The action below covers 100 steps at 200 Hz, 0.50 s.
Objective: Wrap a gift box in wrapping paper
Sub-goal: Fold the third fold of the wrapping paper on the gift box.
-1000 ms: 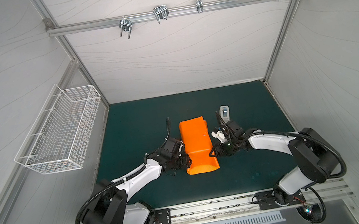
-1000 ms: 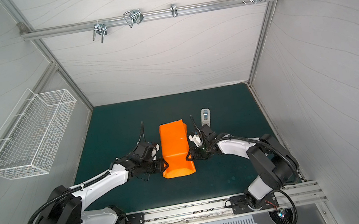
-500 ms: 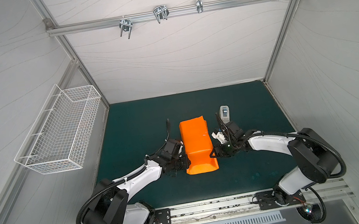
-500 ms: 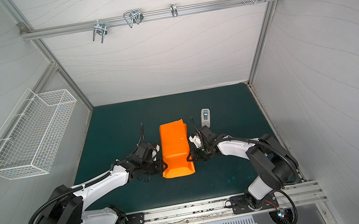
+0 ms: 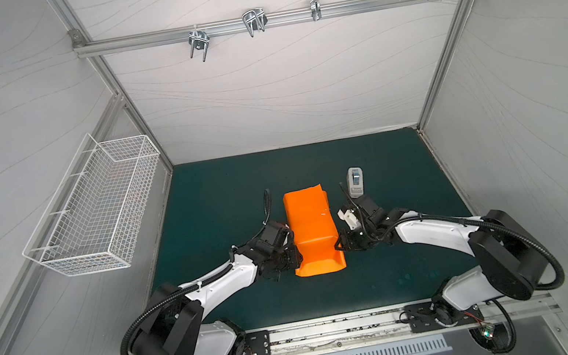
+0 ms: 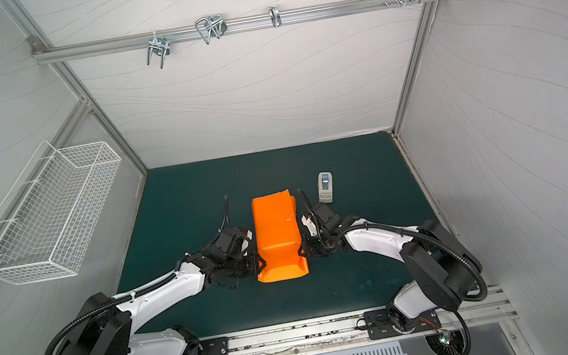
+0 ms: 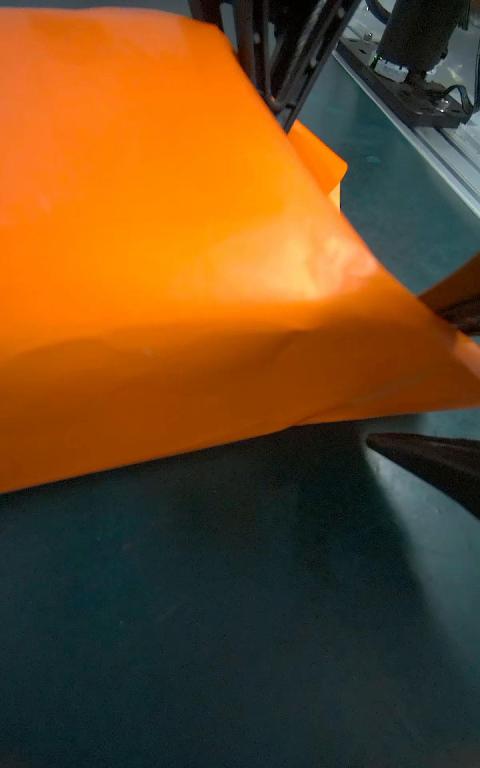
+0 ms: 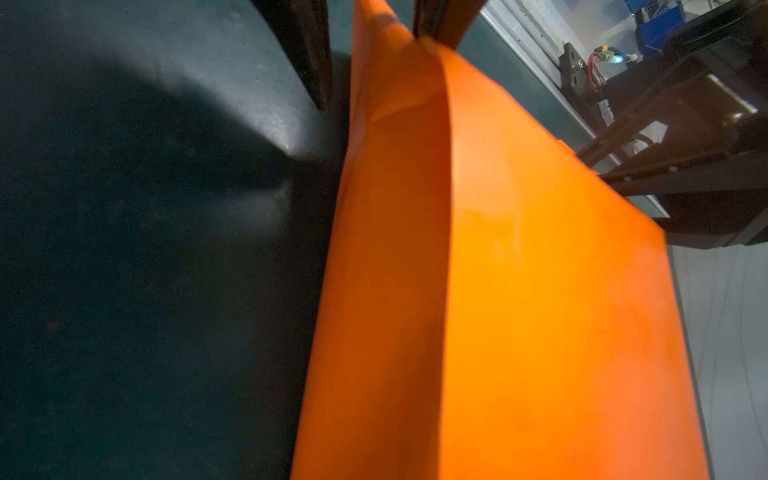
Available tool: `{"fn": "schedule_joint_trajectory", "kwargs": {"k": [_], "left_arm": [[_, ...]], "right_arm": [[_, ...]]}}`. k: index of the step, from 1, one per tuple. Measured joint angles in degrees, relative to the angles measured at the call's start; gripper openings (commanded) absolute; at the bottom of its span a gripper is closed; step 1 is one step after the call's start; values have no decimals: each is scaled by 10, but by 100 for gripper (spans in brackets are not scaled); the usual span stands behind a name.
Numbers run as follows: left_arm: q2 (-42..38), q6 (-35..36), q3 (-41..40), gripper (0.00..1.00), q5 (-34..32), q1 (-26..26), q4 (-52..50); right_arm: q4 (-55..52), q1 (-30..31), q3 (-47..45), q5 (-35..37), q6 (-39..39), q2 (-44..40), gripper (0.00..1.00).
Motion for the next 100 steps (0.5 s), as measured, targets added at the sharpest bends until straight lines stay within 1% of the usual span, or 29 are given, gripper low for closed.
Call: {"fn": "schedule_joint_trajectory", "kwargs": {"k": [23,31,47,61,70,75,80,83,85,92,100], "left_arm": [[0,-2,2,26,-2,-5,0],[0,-2,3,21,-2,-6,0],[0,-4,4,14,-3,-9,1],[0,-6,4,11,-5,-12,1],[0,-8,4,10,-5,-14,1],[0,-8,4,11,-5,-15,1],[0,-8,4,13,-6,-16,1],[0,-8,4,17,-6,-17,1],[0,-9,4,18,-6,-17,1],[0,-10,4,25,-8,-18,1],[0,-15,4,30,-9,-20,0]], "right_arm": [[-1,5,0,9,3,0,25],[-1,7,1,12,5,0,22],[-1,11,1,15,8,1,17],[-1,14,3,18,11,1,12],[-2,16,3,21,12,1,11],[-2,17,3,23,14,1,12],[-2,17,3,24,14,1,15],[-2,18,3,25,16,1,17],[-2,18,3,25,16,1,19],[-3,18,3,28,17,1,27],[-5,19,3,30,17,1,34]]}}
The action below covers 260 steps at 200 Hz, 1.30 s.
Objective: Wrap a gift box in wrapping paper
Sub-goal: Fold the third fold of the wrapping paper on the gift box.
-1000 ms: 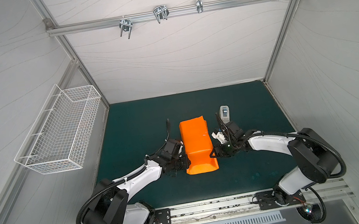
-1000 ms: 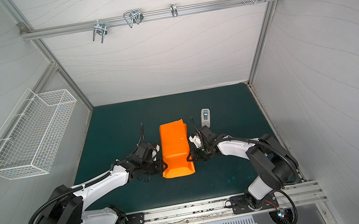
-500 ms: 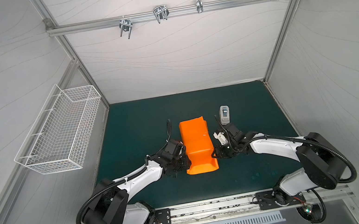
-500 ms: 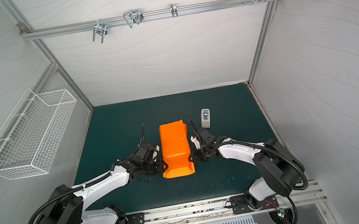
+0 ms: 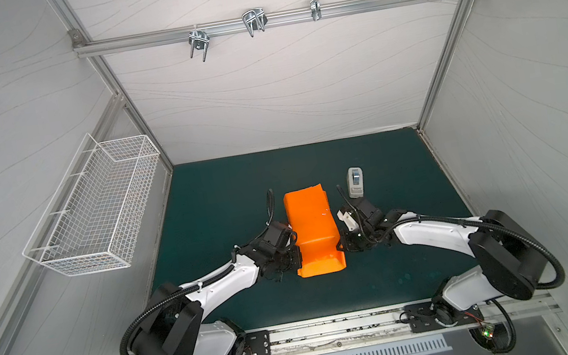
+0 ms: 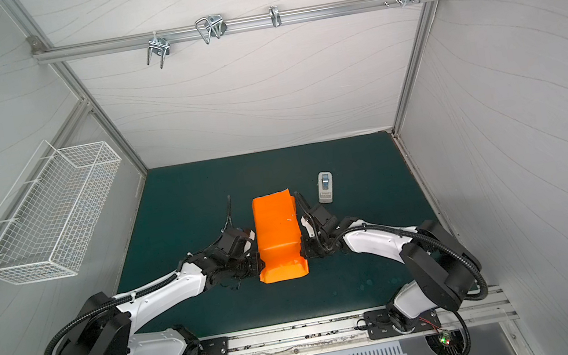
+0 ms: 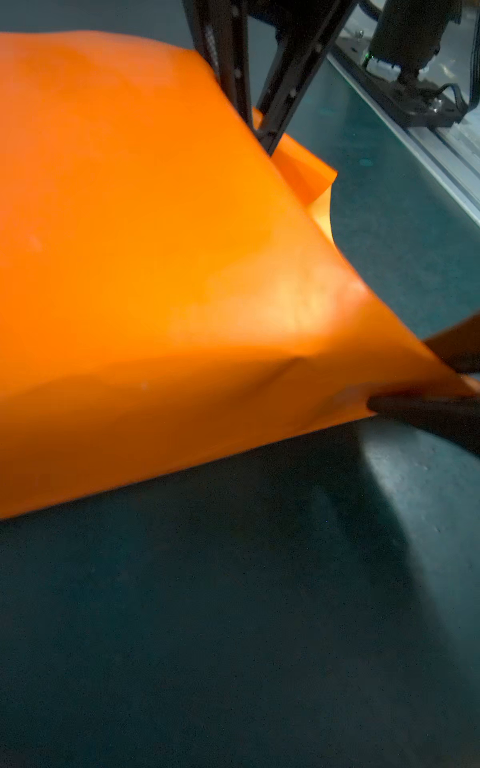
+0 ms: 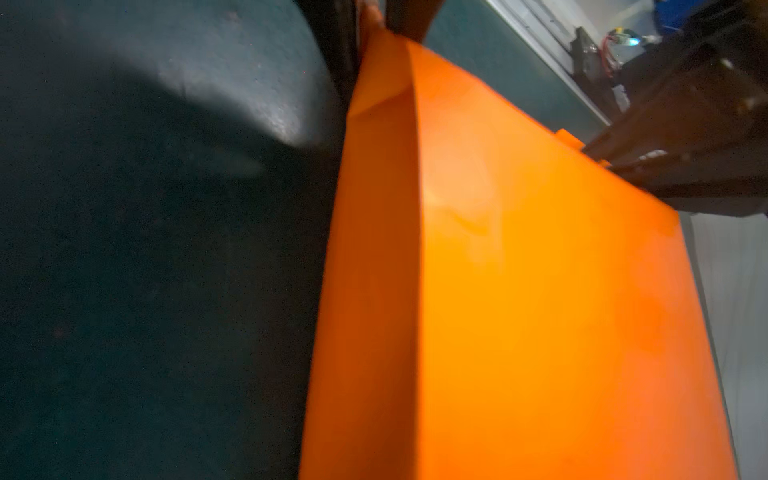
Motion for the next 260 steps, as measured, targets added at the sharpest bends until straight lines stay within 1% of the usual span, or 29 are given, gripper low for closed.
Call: {"fn": "schedule_joint_trajectory", "kwargs": {"k": [10,17,39,51,64,74,93,101,111,115,121,122,128,135,142,150,165,172,188,200,235,245,251,260], "left_arm": [[0,1,0,36,-3,-1,-2],[0,-2,0,37,-5,-1,-2],[0,-6,0,39,-10,-2,-4],[0,-7,0,38,-11,-2,-4],[0,-9,0,35,-12,-3,-4],[0,-9,-1,27,-12,-5,-3],[0,-13,-3,15,-11,-7,-3],[0,-13,-3,13,-11,-8,-3],[0,-16,-3,13,-11,-8,-2],[0,-15,-3,14,-12,-8,-2],[0,-16,-3,18,-12,-8,-2],[0,-15,-3,20,-11,-8,-2],[0,-17,-3,29,-11,-8,-3],[0,-18,-3,36,-11,-8,-3],[0,-18,-3,38,-11,-8,-4],[-1,-19,-3,40,-12,-9,-5],[-5,-20,-3,42,-12,-9,-6],[-8,-21,-3,42,-12,-9,-7],[-17,-23,-6,38,-12,-11,-8],[-23,-25,-9,36,-12,-12,-8],[-27,-35,-19,32,-12,-21,-10],[-27,-38,-23,27,-12,-25,-10],[-27,-40,-25,22,-12,-27,-10],[-27,-40,-26,17,-12,-28,-11]], "right_arm": [[-1,0,0,3,3,0,39],[-2,0,0,4,4,0,42],[-5,1,-1,8,7,0,43],[-5,2,-3,10,9,-1,39],[-4,4,-7,11,10,-1,34],[-4,7,-12,11,12,-1,29],[-2,9,-18,12,15,-1,14],[0,10,-19,12,19,-1,9],[3,12,-19,13,20,-1,8],[4,14,-19,12,22,-1,9],[4,15,-19,14,23,-1,15],[4,15,-19,14,23,-1,18],[4,16,-19,15,24,-1,25],[4,17,-18,16,24,-2,32],[4,18,-18,17,26,-2,38],[4,20,-19,19,29,-3,41],[3,21,-19,21,28,-8,44],[3,22,-19,21,28,-10,42],[4,22,-21,23,29,-17,34],[4,23,-24,24,33,-24,31],[4,26,-47,25,40,-36,30],[4,28,-52,25,43,-36,21],[4,28,-54,25,41,-36,13],[4,29,-57,25,47,-36,6]]}}
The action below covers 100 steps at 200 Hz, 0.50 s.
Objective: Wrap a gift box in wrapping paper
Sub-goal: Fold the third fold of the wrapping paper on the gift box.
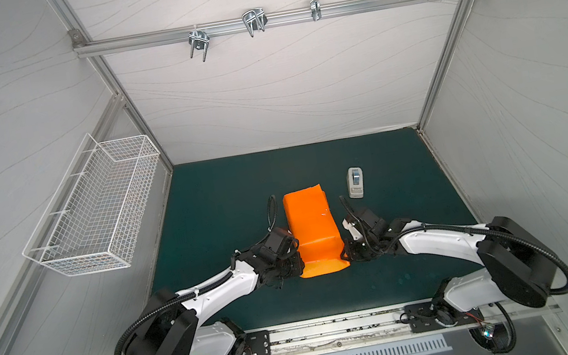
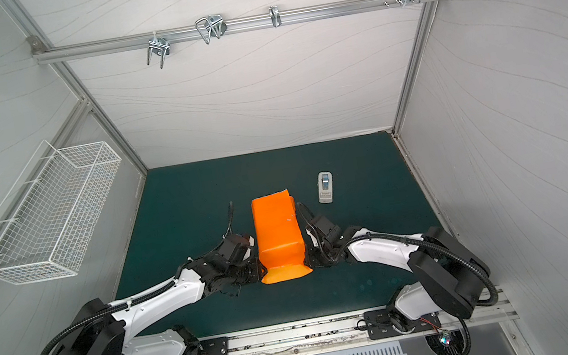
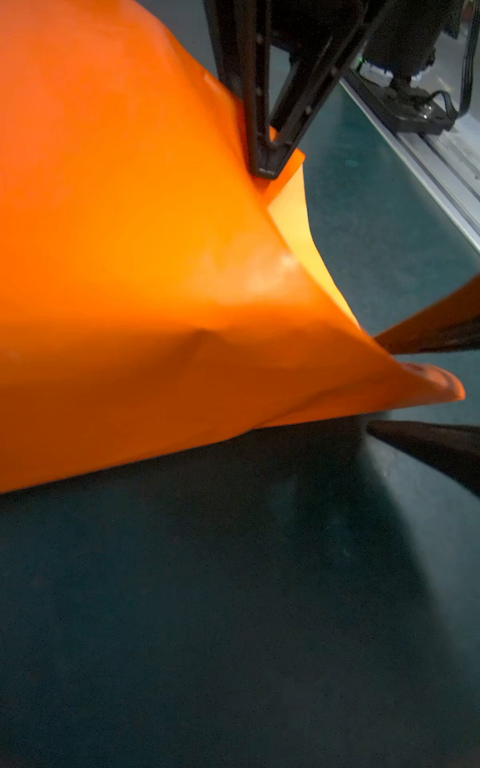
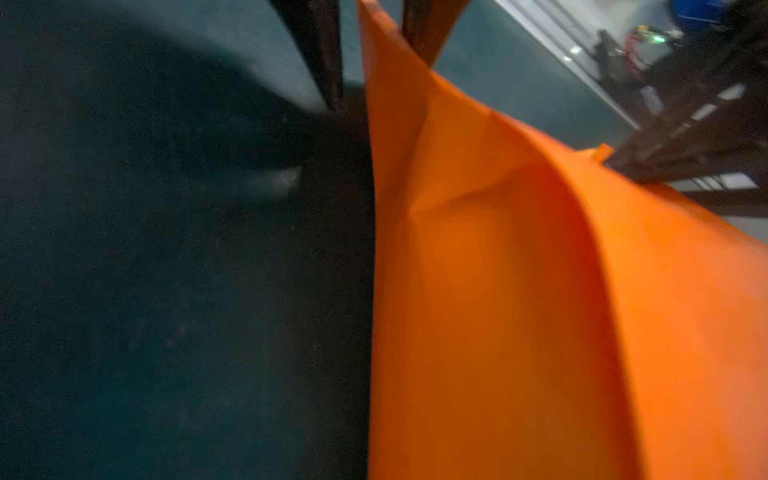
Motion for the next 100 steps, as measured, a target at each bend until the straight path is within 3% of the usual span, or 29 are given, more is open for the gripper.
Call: {"fn": "schedule_joint_trajectory", "kwargs": {"k": [9,23,36,47,61,80,100], "left_arm": [[0,-2,-1,13,0,-2,0],[0,-4,-1,11,0,-3,1],[0,-5,-1,10,0,-4,1],[0,-6,-1,20,0,-4,1],[0,-9,-1,39,0,-5,1],[0,-10,-1,41,-2,-5,0],[0,-11,-1,35,-4,-5,0]], "right_arm": [[0,1,0,0,2,0,0],[0,1,0,0,3,0,0],[0,1,0,0,3,0,18],[0,1,0,0,5,0,33],[0,2,0,0,5,0,41],[0,2,0,0,6,-1,41],[0,2,-2,0,8,-12,28]]}}
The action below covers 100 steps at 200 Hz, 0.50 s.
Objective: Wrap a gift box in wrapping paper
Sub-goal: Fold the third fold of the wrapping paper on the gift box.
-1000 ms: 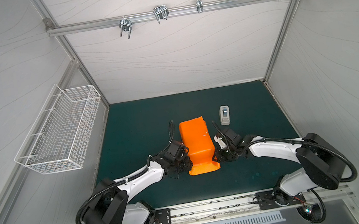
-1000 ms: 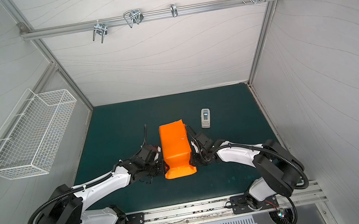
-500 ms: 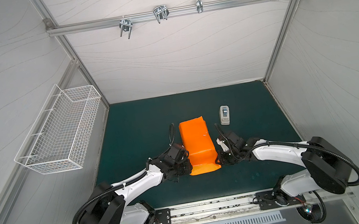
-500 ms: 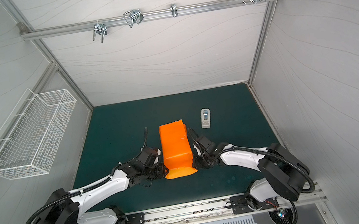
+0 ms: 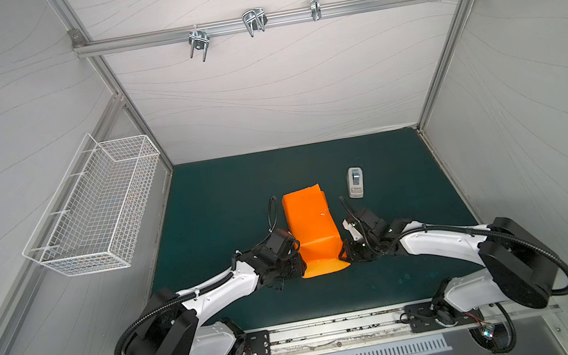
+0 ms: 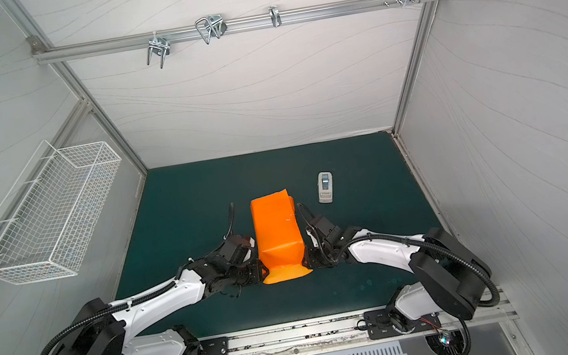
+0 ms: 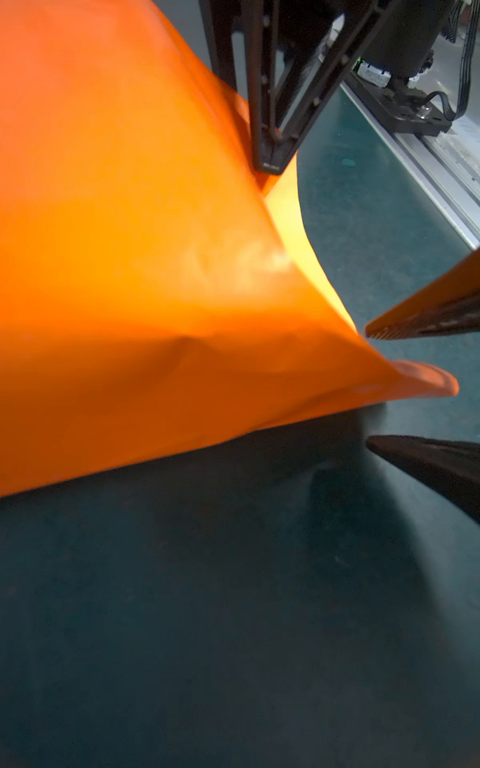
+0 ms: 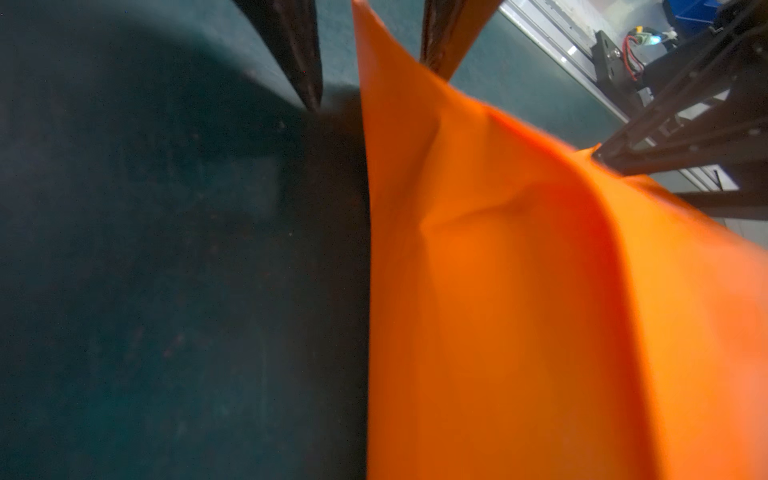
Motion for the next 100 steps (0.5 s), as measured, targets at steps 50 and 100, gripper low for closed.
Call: {"fn": "schedule_joint_trajectory", "kwargs": {"k": [50,100], "left_arm": [[-5,-7,-14,33,1,0,2],[-19,-7,-13,46,3,0,-9]], "right_arm": [[0,1,-14,0,7,-21,18],[-57,2,-14,32,-9,-70,29]]}}
